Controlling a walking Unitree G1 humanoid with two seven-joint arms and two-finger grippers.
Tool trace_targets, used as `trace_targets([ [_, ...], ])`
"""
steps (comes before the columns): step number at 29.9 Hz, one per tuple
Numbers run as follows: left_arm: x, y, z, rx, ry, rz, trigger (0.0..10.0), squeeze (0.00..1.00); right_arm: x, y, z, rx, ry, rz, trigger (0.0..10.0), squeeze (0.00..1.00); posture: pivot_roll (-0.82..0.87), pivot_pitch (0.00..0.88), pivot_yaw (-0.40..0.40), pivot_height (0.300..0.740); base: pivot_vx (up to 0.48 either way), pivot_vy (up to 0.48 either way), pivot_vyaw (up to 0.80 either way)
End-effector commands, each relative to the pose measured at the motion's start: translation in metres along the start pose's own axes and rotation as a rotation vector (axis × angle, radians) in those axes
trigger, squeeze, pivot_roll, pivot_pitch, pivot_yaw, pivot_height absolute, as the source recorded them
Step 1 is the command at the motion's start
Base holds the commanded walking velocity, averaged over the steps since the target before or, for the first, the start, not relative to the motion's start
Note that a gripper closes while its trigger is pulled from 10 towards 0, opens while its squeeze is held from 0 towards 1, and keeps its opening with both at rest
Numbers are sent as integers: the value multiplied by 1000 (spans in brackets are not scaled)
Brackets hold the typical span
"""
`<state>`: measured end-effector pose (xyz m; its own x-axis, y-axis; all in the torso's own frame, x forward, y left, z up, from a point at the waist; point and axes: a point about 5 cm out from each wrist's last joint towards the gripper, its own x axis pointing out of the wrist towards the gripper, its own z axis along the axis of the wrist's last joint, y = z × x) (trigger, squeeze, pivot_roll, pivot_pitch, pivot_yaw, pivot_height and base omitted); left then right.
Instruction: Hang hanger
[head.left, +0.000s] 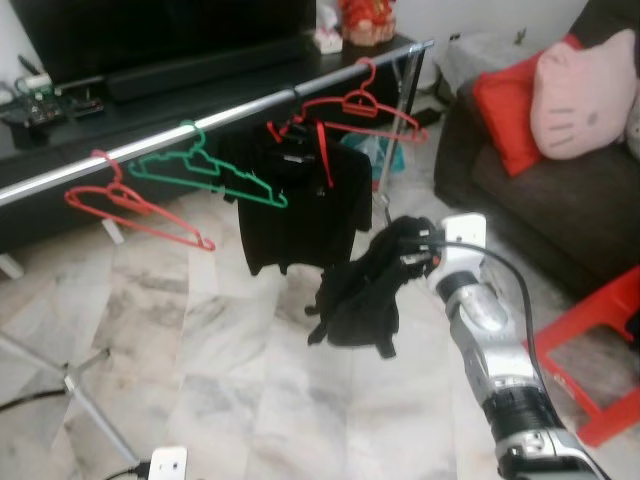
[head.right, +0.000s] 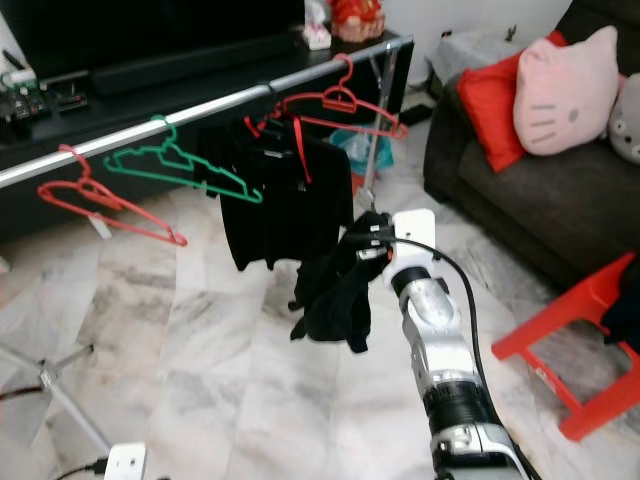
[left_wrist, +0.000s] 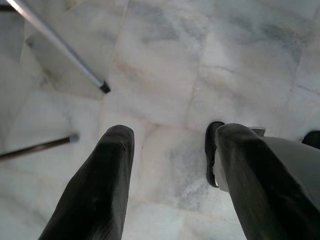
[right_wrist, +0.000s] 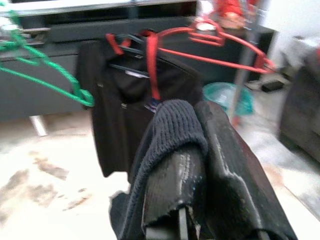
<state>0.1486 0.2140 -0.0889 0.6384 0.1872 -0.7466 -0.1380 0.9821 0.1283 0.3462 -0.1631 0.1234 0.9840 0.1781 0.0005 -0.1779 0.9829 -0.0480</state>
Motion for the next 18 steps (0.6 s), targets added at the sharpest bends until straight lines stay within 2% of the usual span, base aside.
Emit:
trace_targets([
  [1, -3, 2, -8, 23, 29, 6, 10000, 0, 3, 1, 8, 0, -36, 3, 10000, 0, -19, 96, 12, 740, 0, -259, 569],
  [3, -3, 2, -8, 23, 29, 6, 10000, 0, 3, 1, 8, 0, -36, 3, 10000, 0, -19, 96, 12, 740, 0, -259, 569],
  [7, -3, 2, -8, 27, 30, 7, 10000, 0, 2, 2, 6, 28, -26, -1, 10000, 0, -19, 97, 10, 740, 0, -261, 0],
  [18, -3, 1, -8, 35, 30, 8, 10000, 0, 3, 2, 6, 23, -26, 2, 10000, 0, -23, 98, 7, 740, 0, -320, 0],
])
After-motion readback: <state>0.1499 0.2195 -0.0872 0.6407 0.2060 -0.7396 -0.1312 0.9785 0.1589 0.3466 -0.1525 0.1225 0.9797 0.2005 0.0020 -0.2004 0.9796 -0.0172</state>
